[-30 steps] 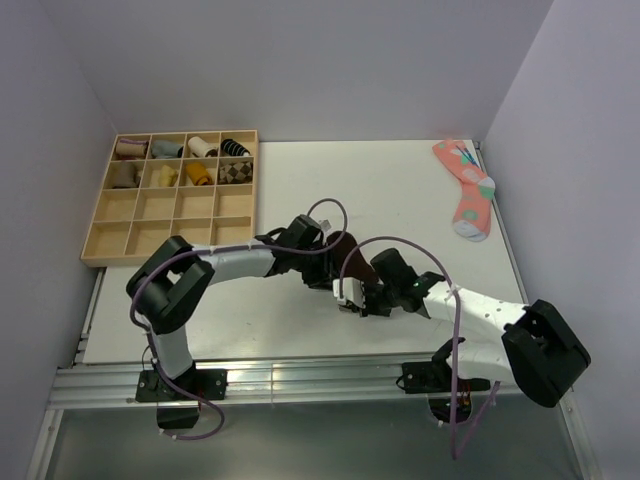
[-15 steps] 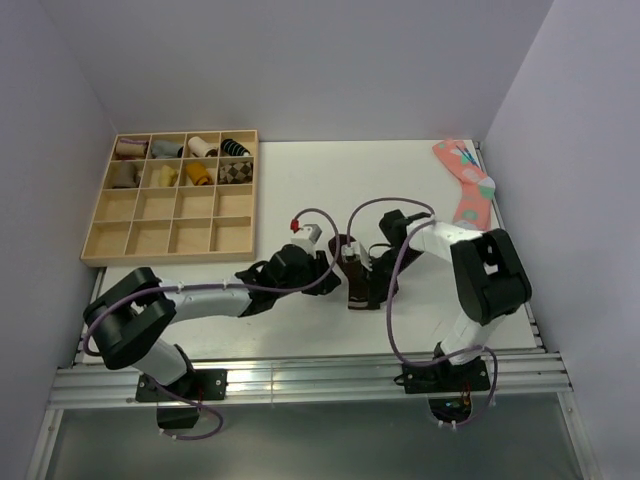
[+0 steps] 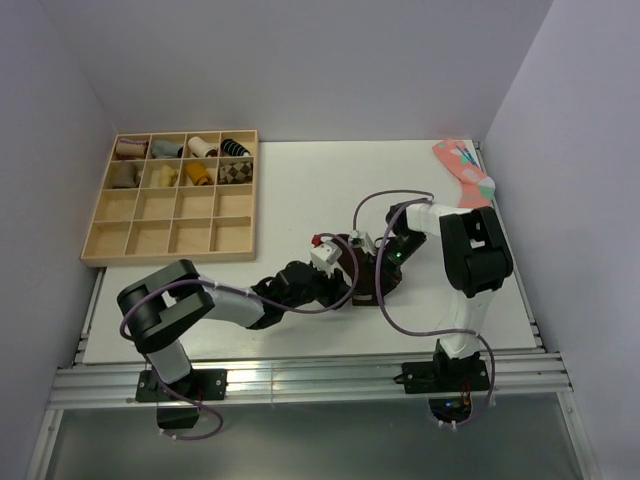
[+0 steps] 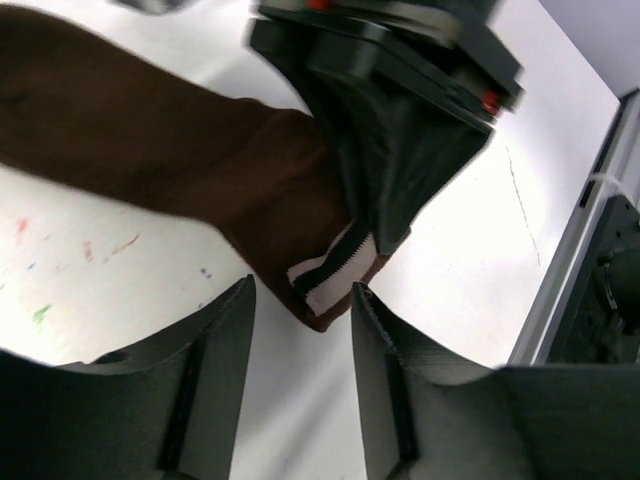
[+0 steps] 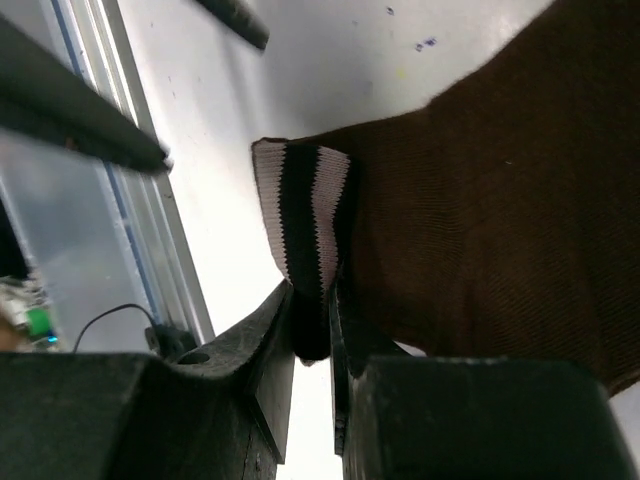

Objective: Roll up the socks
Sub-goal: Roll the sock at the center of the board.

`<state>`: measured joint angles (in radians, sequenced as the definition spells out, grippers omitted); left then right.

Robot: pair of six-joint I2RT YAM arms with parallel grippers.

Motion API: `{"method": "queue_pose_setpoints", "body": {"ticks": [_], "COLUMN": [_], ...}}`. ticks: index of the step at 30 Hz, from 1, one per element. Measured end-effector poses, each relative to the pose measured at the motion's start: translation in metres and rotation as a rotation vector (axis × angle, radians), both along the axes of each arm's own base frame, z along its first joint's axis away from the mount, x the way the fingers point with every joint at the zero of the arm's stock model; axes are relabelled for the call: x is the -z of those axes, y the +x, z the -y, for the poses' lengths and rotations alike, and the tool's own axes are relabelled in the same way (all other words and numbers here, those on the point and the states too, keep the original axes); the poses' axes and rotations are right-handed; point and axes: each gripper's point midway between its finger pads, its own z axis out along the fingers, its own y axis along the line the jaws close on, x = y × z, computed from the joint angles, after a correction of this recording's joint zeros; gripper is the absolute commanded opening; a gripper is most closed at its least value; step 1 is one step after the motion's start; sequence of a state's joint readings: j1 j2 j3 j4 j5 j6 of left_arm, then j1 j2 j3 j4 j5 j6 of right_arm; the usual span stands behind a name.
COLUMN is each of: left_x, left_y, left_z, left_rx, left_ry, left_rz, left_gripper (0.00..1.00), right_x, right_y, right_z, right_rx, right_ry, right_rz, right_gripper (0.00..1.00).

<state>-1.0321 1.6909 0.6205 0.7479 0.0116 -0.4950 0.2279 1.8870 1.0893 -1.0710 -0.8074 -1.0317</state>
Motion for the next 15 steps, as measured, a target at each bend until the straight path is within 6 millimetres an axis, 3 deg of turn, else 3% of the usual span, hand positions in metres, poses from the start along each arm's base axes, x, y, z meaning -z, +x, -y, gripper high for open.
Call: {"method": "queue_pose_setpoints", "body": {"ticks": [10,15], "left_x": [0.029,0.020], "left_y": [-0.011,-0.011], "left_z": [0.020,0.031], "left_rx": [0.145,0.189], "left_ry": [0.044,0.034], "left_rz": [0.057,0.108], "left_gripper": [0.50,0.52], "right_x": [0.006,0.007], "right_y": [0.000,-0.001], "right_z": [0.002,0.003], "right_rx": [0.032,0.045], "right_ry": [-0.036,-0.053], "right_rz": [-0.130,-0.152], "right_gripper": [0.03,0.03]}}
